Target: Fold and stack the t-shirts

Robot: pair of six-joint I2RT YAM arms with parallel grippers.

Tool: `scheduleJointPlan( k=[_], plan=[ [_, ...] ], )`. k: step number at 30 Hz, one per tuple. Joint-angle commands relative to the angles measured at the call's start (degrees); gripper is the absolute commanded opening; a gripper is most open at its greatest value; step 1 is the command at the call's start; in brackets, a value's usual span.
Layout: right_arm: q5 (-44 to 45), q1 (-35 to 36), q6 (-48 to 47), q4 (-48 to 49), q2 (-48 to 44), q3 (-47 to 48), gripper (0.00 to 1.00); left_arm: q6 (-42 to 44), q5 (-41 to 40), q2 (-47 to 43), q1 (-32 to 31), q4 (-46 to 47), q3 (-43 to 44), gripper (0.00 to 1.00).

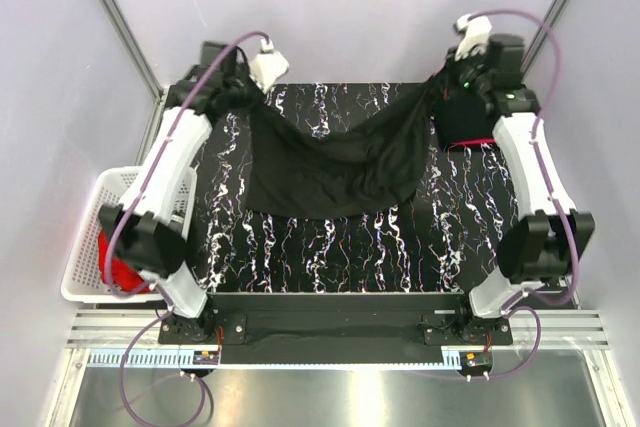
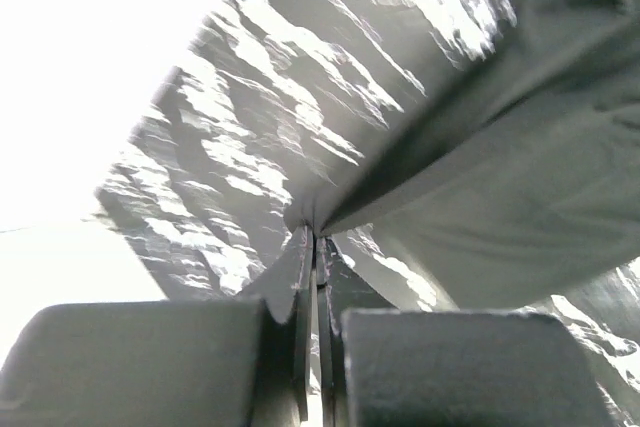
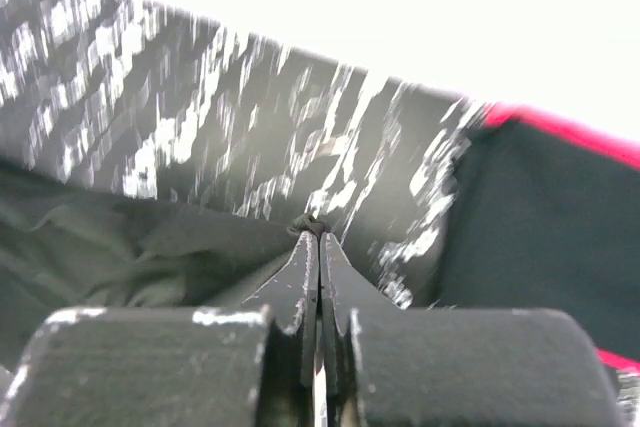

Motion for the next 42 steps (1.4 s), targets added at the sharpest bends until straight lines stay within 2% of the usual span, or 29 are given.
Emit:
scheduleJointPlan(
  k=[1,5,9,14,18,21,26,32,34,36,37,38,40,41,42],
  plan=[
    [2.93,-1.08,3.73,3.67,-6.8,7.33,0.0,-0.22,-3.69,-8.6,0.21,8.32,6.0,0.0],
    [3.99,-1.25,4.96,3.58,-11.19,11.38,0.0,0.92,-7.65,-13.95,0.3,12.98,8.12,0.0],
    [3.82,-1.25,4.7,3.76,-15.15,10.77,0.0,1.45,-12.66,-17.83,0.3,16.06,8.82,0.0],
    [4.17,-1.25,2.07,3.5,-20.06,5.69,0.0,4.35,-13.55,-22.83,0.3,16.41,3.29,0.0],
    [3.82,-1.25,1.27,2.0,-22.97,6.37,0.0,3.48,-13.19,-24.16,0.3,16.5,5.82,0.0],
    [3.81,-1.25,1.1,2.0,-23.42,7.43,0.0,3.91,-13.55,-22.5,0.3,17.55,8.9,0.0],
    [6.28,-1.25,1.8,2.52,-19.04,5.77,0.0,3.13,-13.46,-17.06,0.3,20.28,8.3,0.0],
    [3.56,-1.25,1.27,2.53,-9.65,0.23,0.0,1.29,-10.74,-8.54,0.92,20.37,-2.76,0.0],
    [1.18,-1.25,0.92,1.91,-6.12,-0.13,0.0,-0.99,-9.51,-5.72,1.27,19.93,-3.92,0.0],
    [0.65,-1.17,0.57,-0.26,-0.32,1.7,0.22,-2.41,-8.63,-1.76,1.36,19.05,-4.01,0.0],
    [1.61,-1.17,0.48,-1.07,2.83,4.59,0.38,-3.89,-8.54,-0.18,1.36,18.7,-3.57,0.0],
    [2.4,-1.25,0.31,-1.68,3.56,5.75,0.69,-4.43,-8.54,0.27,1.36,18.52,-3.13,0.0],
    [2.24,-1.25,-3.09,-2.3,2.35,6.73,0.78,-5.66,-6.52,0.19,1.36,18.17,-1.46,0.0],
    [0.32,-1.17,-5.56,-2.31,1.2,5.86,0.79,-6.01,-6.17,-0.08,1.27,17.91,-1.11,0.0],
    [-6.14,-1.25,-8.45,-3.96,-0.11,4.54,0.76,-6.1,-5.29,-0.34,1.1,17.65,-0.93,0.0]
  ],
)
